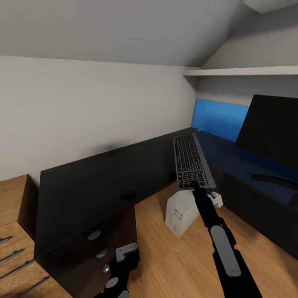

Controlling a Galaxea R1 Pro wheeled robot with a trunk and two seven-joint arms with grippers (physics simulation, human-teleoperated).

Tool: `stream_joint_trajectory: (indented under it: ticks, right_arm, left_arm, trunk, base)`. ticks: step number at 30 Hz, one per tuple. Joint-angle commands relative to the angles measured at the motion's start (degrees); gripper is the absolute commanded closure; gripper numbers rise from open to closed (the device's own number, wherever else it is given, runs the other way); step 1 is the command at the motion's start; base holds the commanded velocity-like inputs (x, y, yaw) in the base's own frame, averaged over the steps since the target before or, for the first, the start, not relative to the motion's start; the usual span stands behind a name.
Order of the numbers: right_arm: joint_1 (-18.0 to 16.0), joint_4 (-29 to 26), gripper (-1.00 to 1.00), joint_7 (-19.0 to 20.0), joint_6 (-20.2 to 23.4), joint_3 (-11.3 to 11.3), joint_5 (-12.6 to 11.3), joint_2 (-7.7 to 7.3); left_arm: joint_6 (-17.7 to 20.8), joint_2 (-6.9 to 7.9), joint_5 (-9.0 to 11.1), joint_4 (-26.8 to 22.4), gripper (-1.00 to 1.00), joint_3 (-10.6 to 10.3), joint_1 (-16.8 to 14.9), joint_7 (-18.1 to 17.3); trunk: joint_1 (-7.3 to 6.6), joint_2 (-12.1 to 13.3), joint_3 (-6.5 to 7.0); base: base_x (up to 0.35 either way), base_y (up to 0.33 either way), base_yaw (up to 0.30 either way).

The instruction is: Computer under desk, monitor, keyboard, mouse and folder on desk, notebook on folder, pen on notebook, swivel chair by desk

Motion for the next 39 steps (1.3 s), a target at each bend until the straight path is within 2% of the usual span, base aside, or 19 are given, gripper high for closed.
stream_joint_trajectory:
  ticks: [1, 4, 9, 12, 15, 18, 21, 24, 25, 32, 39]
  right_arm:
    - [-0.03, -0.02, 1.0, 0.43, 0.38, -0.17, -0.65, -0.04]
    - [-0.03, 0.02, 1.0, 0.43, 0.37, -0.17, -0.59, -0.17]
    - [0.02, 0.06, 1.0, 0.43, 0.34, -0.14, -0.64, -0.17]
    - [0.05, -0.08, 1.0, 0.51, 0.3, -0.11, -0.66, -0.14]
    - [0.06, 0.03, 1.0, 0.59, 0.21, -0.09, -0.73, 0.02]
    - [0.06, 0.18, 1.0, 0.63, 0.04, -0.01, -0.75, 0.19]
    - [0.08, 0.15, 1.0, 0.65, 0.07, 0.0, -0.75, 0.21]
    - [0.87, 0.25, 1.0, 0.69, 0.02, -0.02, -0.86, 0.22]
    - [2.17, 0.44, 1.0, 0.62, -0.24, 0.78, -0.77, 0.98]
    - [2.58, 0.2, 1.0, 0.53, -0.45, 1.01, -0.66, 1.17]
    - [2.7, -0.15, 1.0, 0.52, -0.49, 0.97, -0.51, 0.96]
  left_arm:
    - [-0.54, 0.02, 0.57, -0.01, -1.0, -0.28, -0.08, 0.27]
    - [-0.54, 0.15, 0.56, -0.01, -1.0, -0.25, 0.1, 0.22]
    - [-0.34, 0.48, 0.51, -0.01, -1.0, -0.84, 2.98, 0.18]
    - [-0.52, 1.12, 0.27, -0.01, -1.0, -2.4, 4.48, 0.18]
    - [-0.7, 1.62, 0.02, -0.32, -1.0, -4.98, 5.95, 0.21]
    - [-0.85, 3.22, 0.03, -0.58, -1.0, -7.03, 6.81, 0.19]
    - [-0.83, 3.65, 0.23, -0.53, -1.0, -7.23, 6.9, 0.19]
    - [-0.8, 4.33, 0.48, -0.34, -1.0, -7.34, 6.95, 0.18]
    - [-0.71, 5.02, 0.62, -0.05, -1.0, -7.31, 6.96, 0.18]
    - [-0.71, 4.91, 0.5, 1.4, -1.0, -7.32, 6.96, 0.18]
    - [-0.71, 5.01, 0.54, 1.76, -1.0, -7.05, 6.96, 0.18]
  trunk:
    - [-0.23, 0.39, 0.13]
    - [-0.89, 1.59, 0.67]
    - [-1.99, 3.6, 1.57]
    - [-2.65, 4.8, 2.11]
    - [-3.31, 6.01, 2.65]
    - [-3.97, 7.21, 3.19]
    - [-4.62, 8.41, 3.72]
    - [-4.62, 8.41, 3.72]
    - [-4.62, 8.41, 3.74]
    - [-4.62, 8.41, 3.94]
    - [-4.62, 8.41, 4.16]
  base:
    - [0.0, 0.0, 0.0]
    - [0.0, 0.0, 0.0]
    - [0.0, 0.0, 0.0]
    - [0.0, 0.0, 0.0]
    - [0.0, 0.0, 0.0]
    - [0.0, 0.0, 0.0]
    - [0.0, 0.0, 0.0]
    - [0.0, 0.0, 0.0]
    - [0.0, 0.0, 0.197]
    - [0.0, -0.052, 0.234]
    - [-0.001, -0.264, 0.253]
